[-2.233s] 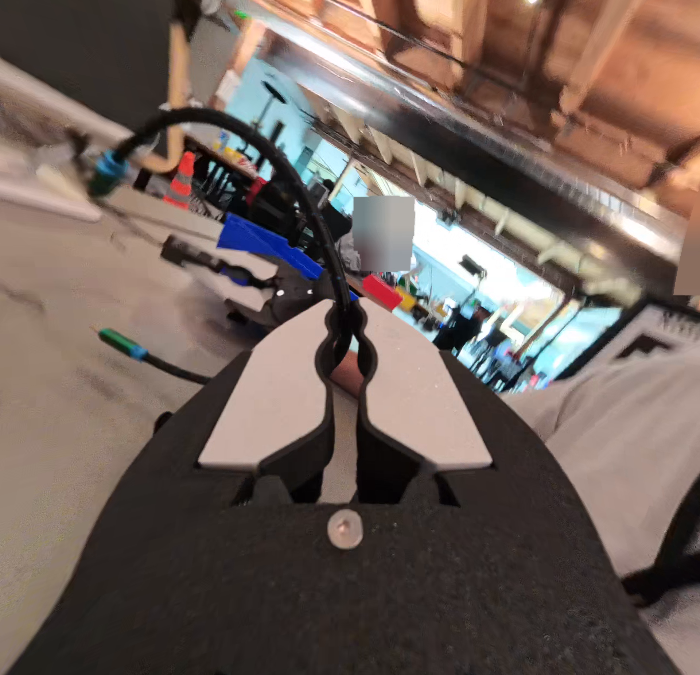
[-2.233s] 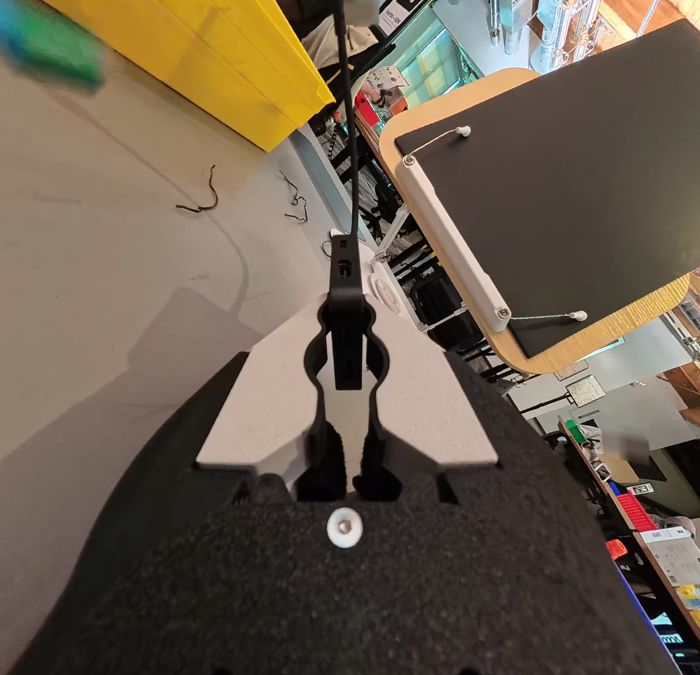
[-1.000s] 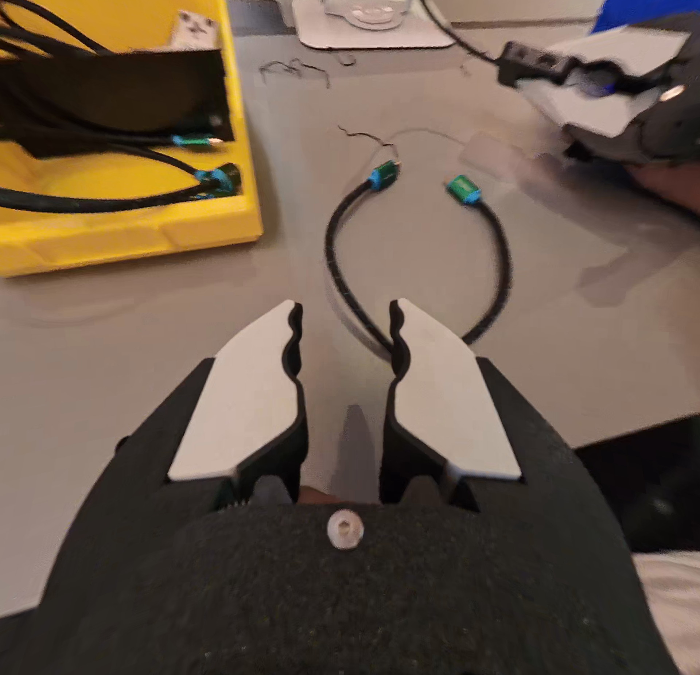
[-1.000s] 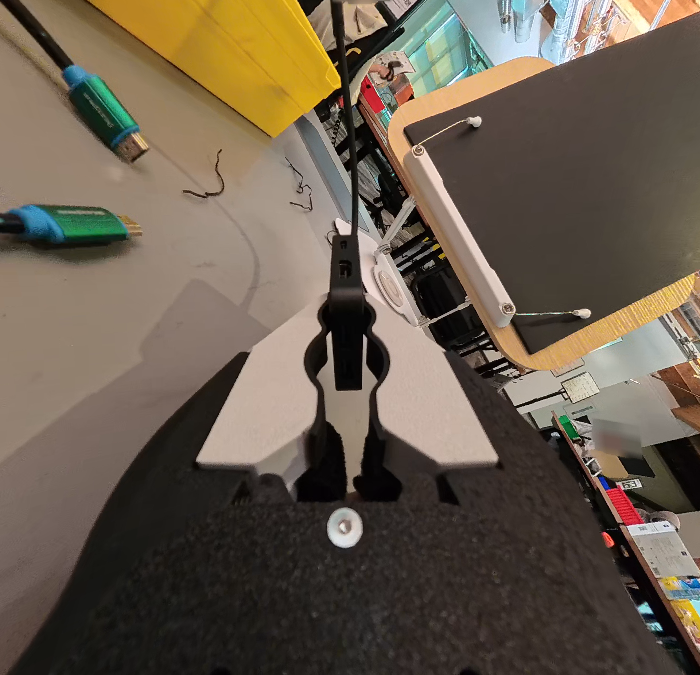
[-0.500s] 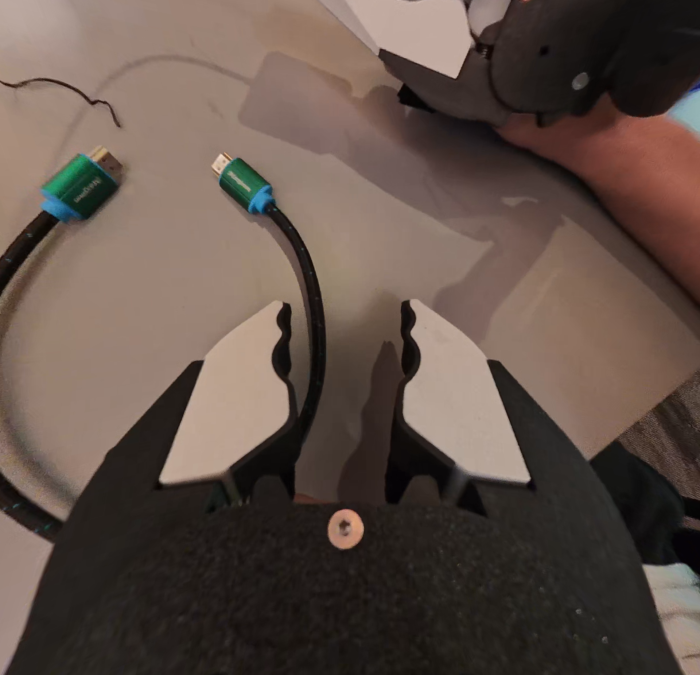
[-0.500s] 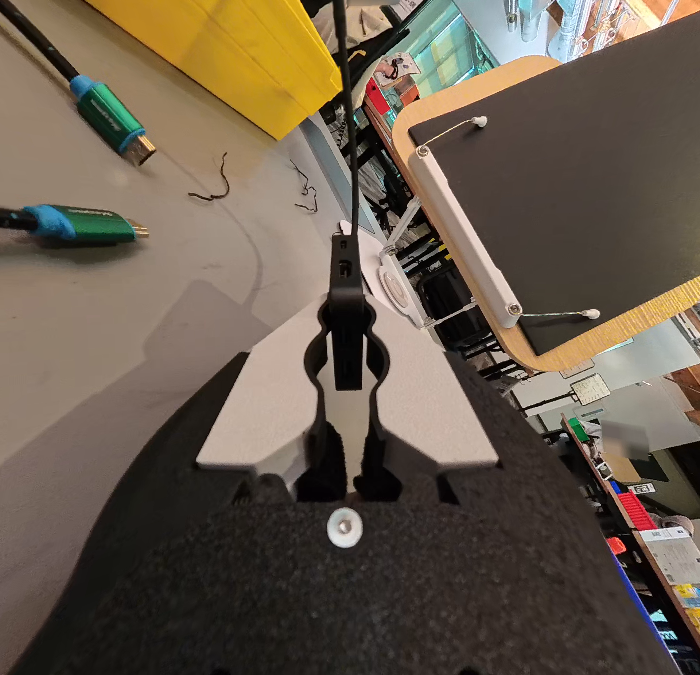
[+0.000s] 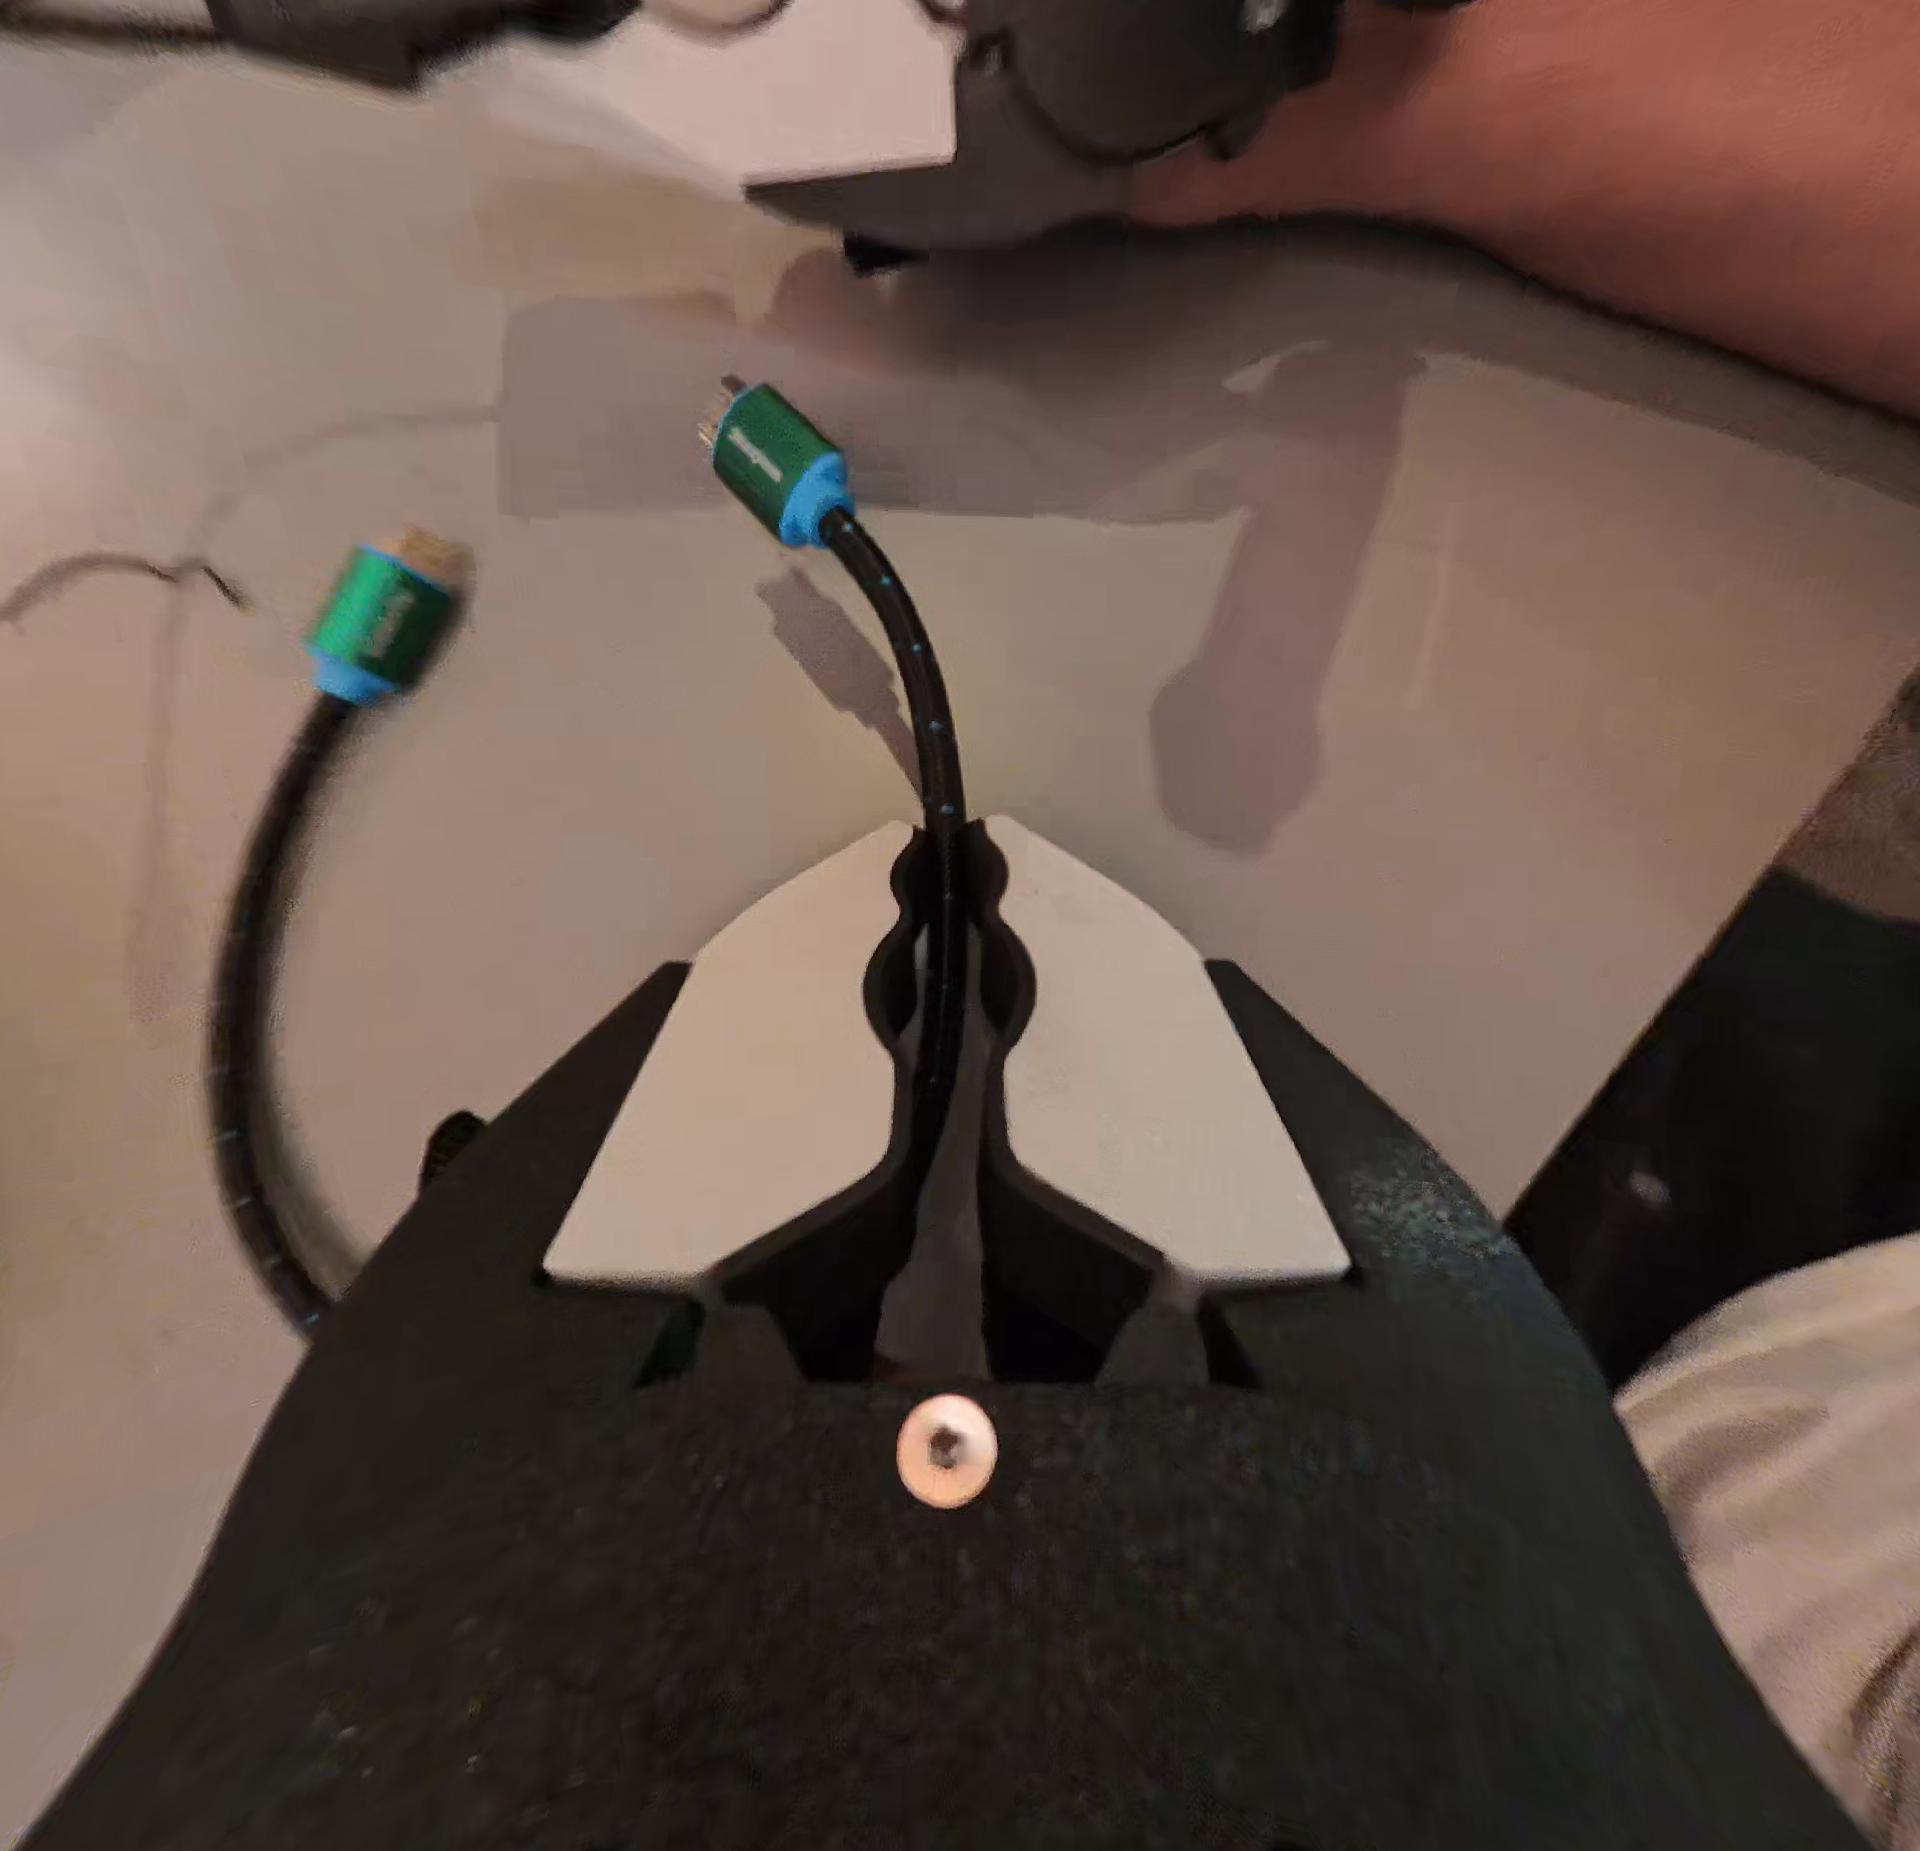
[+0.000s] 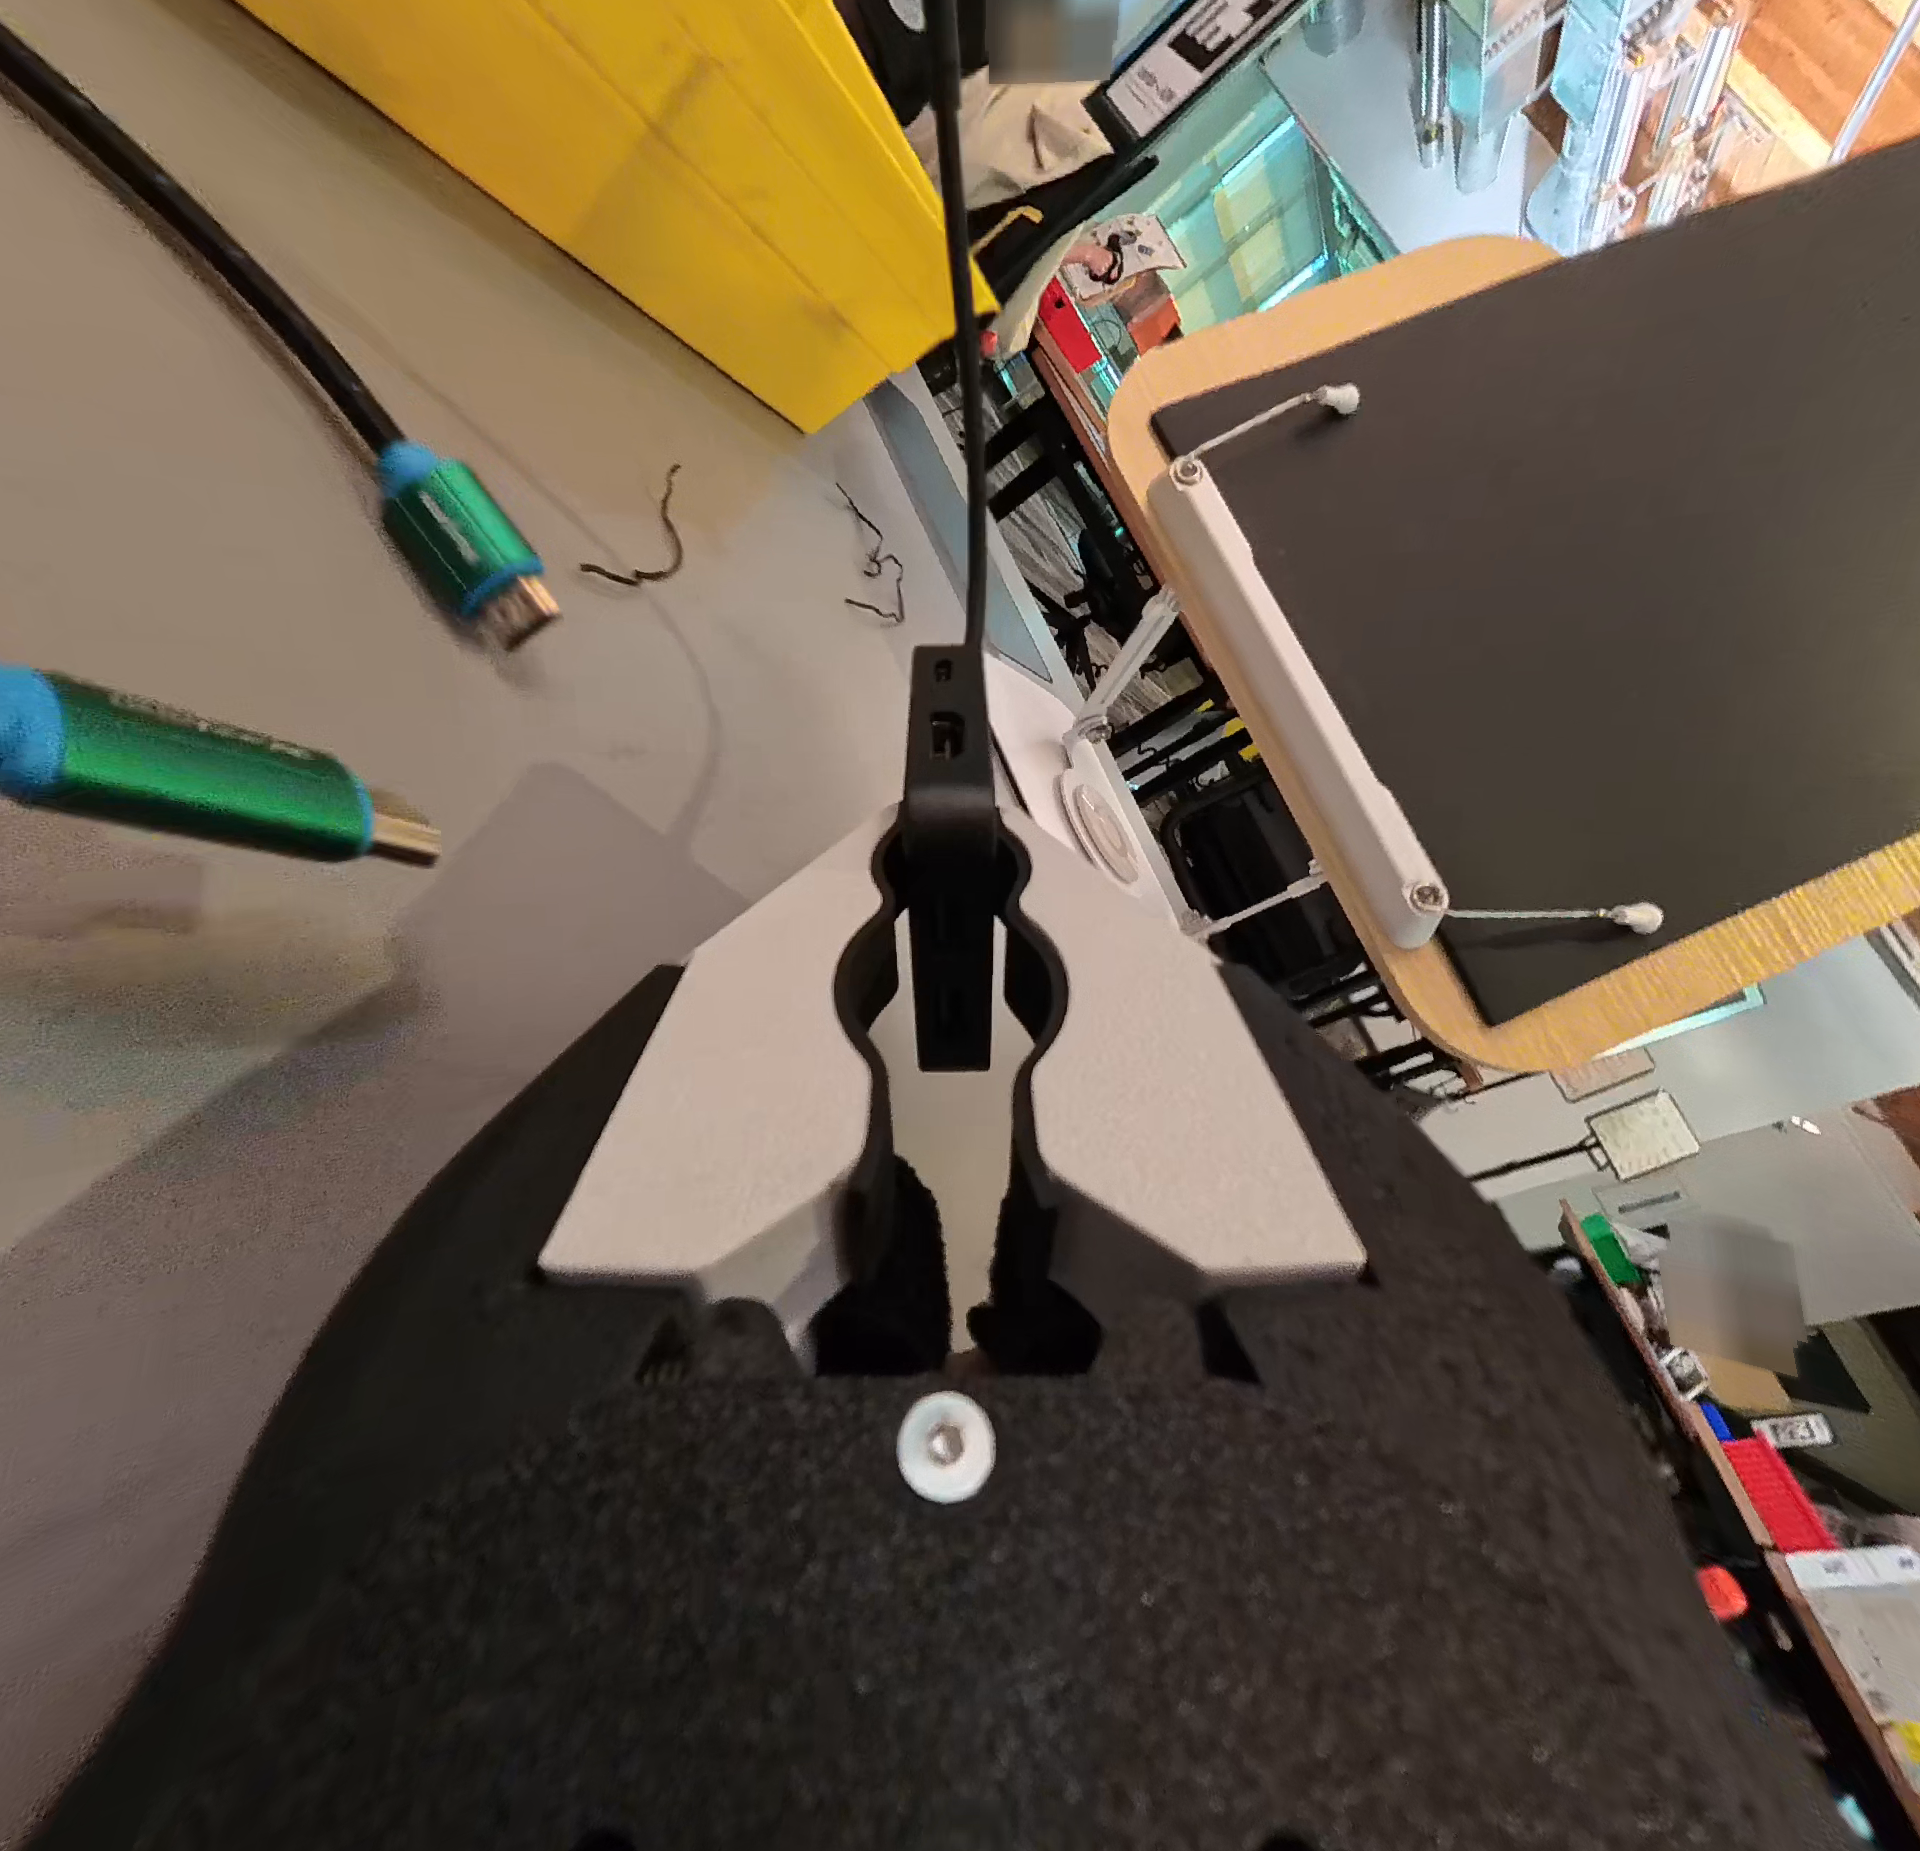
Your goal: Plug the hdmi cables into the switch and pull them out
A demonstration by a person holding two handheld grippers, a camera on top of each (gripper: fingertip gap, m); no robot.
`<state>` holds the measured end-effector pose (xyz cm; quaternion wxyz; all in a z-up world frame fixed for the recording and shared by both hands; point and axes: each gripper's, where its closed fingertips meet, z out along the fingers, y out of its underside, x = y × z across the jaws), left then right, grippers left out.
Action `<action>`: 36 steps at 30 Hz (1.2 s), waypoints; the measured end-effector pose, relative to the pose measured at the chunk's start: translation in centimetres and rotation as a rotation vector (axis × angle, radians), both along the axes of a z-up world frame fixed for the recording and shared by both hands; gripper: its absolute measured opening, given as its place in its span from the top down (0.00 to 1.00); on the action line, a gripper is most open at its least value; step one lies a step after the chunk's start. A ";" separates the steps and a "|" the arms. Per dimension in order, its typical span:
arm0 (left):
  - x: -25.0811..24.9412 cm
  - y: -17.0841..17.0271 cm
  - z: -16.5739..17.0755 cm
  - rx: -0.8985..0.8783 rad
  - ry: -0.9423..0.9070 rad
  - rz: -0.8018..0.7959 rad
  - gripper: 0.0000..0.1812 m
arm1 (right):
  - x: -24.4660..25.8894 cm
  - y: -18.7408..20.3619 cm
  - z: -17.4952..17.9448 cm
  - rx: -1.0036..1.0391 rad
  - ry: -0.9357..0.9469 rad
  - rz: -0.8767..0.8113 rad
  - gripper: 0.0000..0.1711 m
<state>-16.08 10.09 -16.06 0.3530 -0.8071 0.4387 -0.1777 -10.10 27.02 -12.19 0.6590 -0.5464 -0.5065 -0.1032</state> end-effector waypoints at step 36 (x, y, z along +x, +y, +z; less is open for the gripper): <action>-5.1 2.7 5.5 0.476 0.569 -0.338 0.96 | -3.8 -4.9 0.2 0.162 -0.193 0.207 0.93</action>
